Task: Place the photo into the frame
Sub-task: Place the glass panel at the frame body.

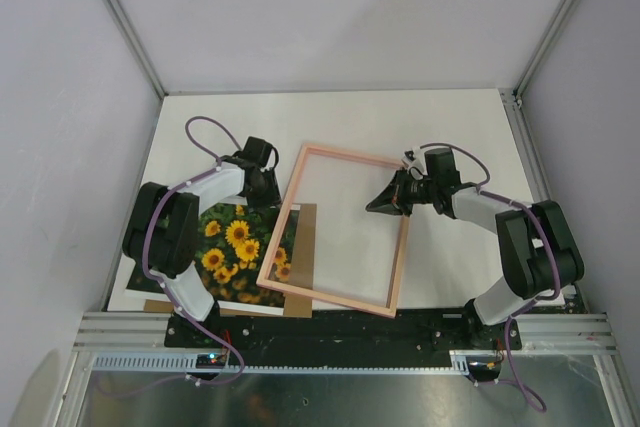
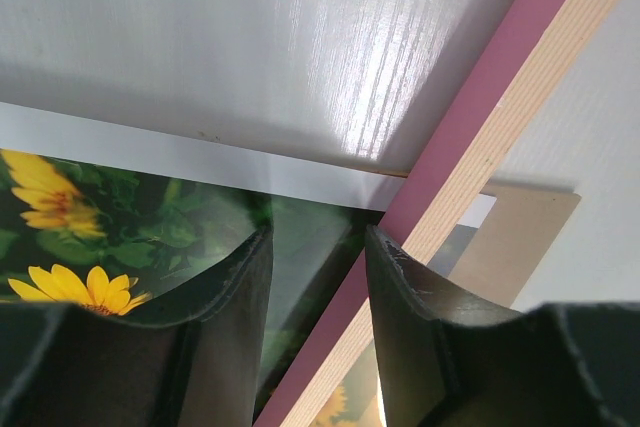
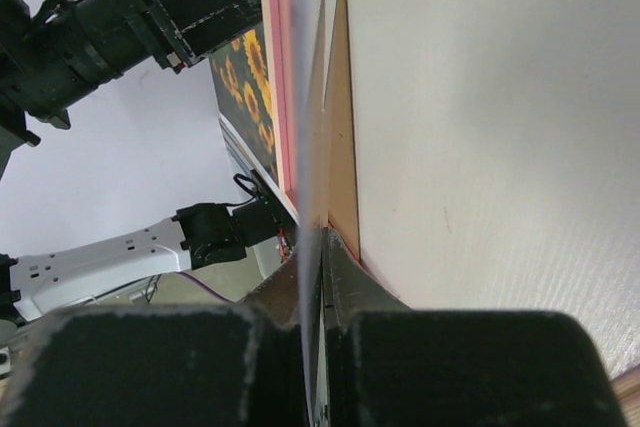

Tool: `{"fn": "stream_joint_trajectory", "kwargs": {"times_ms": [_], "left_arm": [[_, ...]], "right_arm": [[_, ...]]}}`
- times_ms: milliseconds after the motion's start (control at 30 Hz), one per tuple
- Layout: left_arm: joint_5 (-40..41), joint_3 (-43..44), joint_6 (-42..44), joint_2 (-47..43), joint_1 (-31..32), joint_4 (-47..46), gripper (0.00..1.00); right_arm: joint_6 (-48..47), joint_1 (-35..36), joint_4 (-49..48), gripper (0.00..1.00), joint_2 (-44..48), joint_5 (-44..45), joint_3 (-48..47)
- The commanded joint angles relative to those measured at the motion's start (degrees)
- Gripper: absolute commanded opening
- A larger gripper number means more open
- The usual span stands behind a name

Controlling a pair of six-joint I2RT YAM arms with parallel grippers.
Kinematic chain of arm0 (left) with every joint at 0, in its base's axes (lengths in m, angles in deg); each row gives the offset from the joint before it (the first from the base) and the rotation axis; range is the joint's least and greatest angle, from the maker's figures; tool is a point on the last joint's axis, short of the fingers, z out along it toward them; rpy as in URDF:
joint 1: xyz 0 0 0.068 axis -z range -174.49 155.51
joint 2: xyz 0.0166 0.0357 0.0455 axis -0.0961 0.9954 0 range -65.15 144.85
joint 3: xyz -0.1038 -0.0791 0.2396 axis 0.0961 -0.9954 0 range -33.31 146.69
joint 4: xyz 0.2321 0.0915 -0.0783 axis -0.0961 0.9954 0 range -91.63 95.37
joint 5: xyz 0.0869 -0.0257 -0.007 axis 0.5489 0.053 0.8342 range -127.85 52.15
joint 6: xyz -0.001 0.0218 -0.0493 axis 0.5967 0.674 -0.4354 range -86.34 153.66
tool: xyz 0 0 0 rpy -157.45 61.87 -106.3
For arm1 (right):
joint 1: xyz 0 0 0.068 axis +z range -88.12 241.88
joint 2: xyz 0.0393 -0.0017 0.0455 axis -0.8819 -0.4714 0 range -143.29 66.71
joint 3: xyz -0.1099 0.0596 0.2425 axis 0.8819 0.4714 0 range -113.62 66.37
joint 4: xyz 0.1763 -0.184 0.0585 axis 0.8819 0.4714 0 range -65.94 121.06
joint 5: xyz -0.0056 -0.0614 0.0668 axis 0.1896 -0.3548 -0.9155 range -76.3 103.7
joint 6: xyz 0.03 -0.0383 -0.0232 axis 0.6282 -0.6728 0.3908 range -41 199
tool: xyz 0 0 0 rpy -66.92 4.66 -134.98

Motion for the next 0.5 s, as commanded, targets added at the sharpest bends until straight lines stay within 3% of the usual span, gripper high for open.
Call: {"fn": "stream_joint_trajectory", "kwargs": {"times_ms": [0,467], "left_arm": [[-2.74,1.67,0.6,0.58,0.46,-1.18,0.47],[-3.67,2.33,1.84,-1.67,0.44,-0.99,0.56]], "right_arm": [[-2.34,0.48,0.1,0.0,-1.11,-0.91,-1.87],[-3.08,0.14,-0.58,0.0,-2.81,-0.1,-1.8]]}}
